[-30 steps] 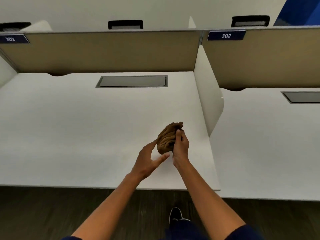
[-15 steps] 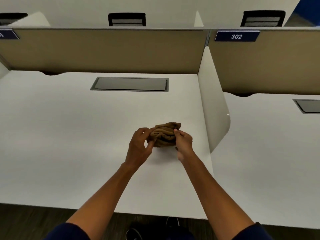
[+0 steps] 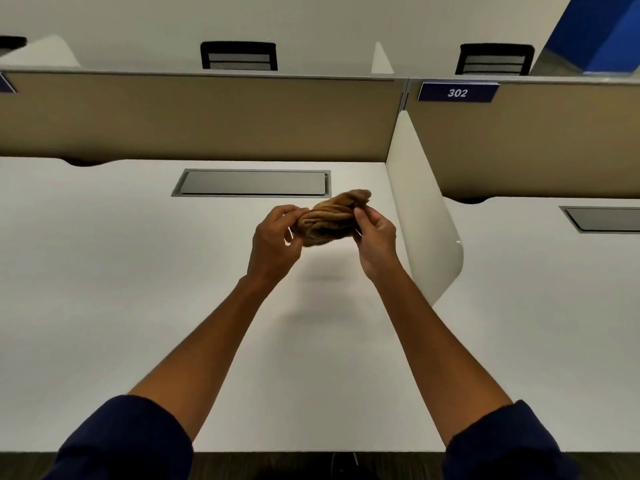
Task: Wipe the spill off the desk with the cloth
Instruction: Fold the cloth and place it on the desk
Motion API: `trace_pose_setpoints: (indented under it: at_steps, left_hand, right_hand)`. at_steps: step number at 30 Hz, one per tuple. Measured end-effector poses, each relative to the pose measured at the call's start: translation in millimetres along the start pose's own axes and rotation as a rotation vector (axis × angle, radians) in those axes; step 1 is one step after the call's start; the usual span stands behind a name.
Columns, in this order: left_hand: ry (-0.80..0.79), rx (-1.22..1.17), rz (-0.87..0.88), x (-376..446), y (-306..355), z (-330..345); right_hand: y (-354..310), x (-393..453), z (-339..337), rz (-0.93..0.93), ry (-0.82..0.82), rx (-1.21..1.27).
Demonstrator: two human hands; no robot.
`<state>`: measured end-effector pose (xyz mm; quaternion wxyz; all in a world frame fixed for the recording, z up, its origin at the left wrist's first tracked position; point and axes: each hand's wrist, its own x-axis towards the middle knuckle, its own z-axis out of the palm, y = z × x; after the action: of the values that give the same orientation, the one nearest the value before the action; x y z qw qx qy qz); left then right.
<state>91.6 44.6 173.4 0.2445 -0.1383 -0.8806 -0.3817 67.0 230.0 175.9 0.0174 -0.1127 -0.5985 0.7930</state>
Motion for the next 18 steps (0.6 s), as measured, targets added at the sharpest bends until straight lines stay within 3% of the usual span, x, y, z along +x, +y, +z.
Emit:
trace_pose_setpoints:
  at_steps: [2, 5, 10, 18]
  left_hand:
    - [0.009, -0.027, 0.022, -11.6, -6.5, 2.8]
    - [-0.039, -0.07, 0.004, -55.2, -18.6, 13.0]
    - [-0.275, -0.061, -0.107, -148.7, -39.3, 25.4]
    - [-0.332, -0.025, -0.246, -185.8, -40.4, 27.9]
  right_hand:
    - [11.8, -8.2, -6.6, -0.033, -0.018, 0.051]
    - [51.7, -30.4, -22.5, 0.064, 0.023, 0.08]
    - [121.9, -81.8, -48.9, 0.291, 0.113, -0.194]
    - [132.1, -108.0, -55.9, 0.309, 0.064, -0.431]
